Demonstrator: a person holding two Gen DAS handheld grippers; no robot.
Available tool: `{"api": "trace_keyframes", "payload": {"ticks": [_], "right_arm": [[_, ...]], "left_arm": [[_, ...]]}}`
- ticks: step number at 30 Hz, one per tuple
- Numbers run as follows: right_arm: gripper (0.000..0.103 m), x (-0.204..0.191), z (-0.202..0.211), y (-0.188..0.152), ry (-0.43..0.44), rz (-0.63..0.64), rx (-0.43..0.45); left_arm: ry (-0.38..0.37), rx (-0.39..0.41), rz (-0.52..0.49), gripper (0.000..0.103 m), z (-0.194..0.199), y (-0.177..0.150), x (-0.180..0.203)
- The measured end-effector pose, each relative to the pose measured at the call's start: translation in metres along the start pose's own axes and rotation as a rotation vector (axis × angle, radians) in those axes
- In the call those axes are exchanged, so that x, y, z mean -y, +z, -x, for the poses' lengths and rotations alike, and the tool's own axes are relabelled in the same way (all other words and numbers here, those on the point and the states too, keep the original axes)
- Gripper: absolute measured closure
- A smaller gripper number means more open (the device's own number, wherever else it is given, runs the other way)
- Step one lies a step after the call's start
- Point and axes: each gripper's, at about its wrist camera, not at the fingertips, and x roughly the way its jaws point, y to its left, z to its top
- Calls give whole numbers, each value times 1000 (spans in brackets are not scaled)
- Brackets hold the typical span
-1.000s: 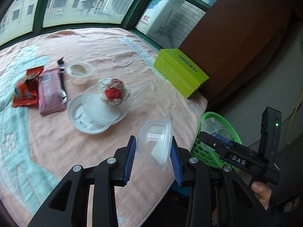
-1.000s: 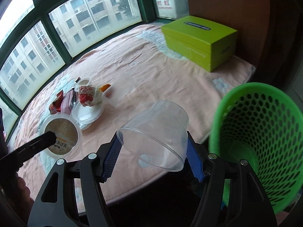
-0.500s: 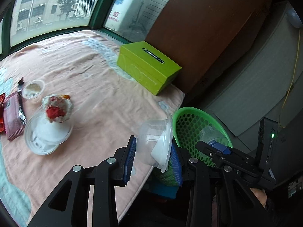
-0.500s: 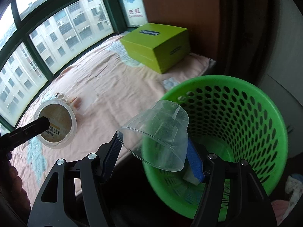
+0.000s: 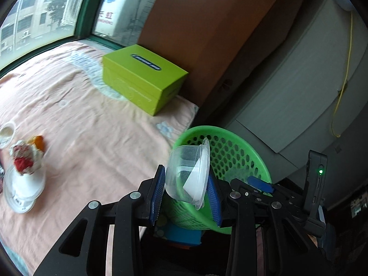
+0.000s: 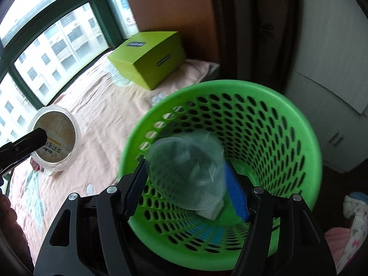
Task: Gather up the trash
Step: 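Carry the clear cup into the green wastebasket and release it, then reach the left gripper to the crumpled red-white wrapper and grasp it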
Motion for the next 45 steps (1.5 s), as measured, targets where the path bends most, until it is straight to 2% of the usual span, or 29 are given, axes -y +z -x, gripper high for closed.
{"api": "trace_keyframes", "payload": {"ticks": [15,25,31,39,45], "right_arm": [[29,38,26,7,-50,-61,78],[28,47,36,6,-57,-88,101],[28,45,36,7,-54,-86,102],[27,29,33,8,-30,-59,94],[26,5,26,9,1,-17,80]], "left_arm": [[-48,-109,-72,68,-54,2,46],[-68,-166,-83,68,-74,-5,55],[-74,-166,-80,55,-74,-9,55],[-9,-126,-33,50,-50,-11,32],[87,-73,9,47,-19,-13,0]]}}
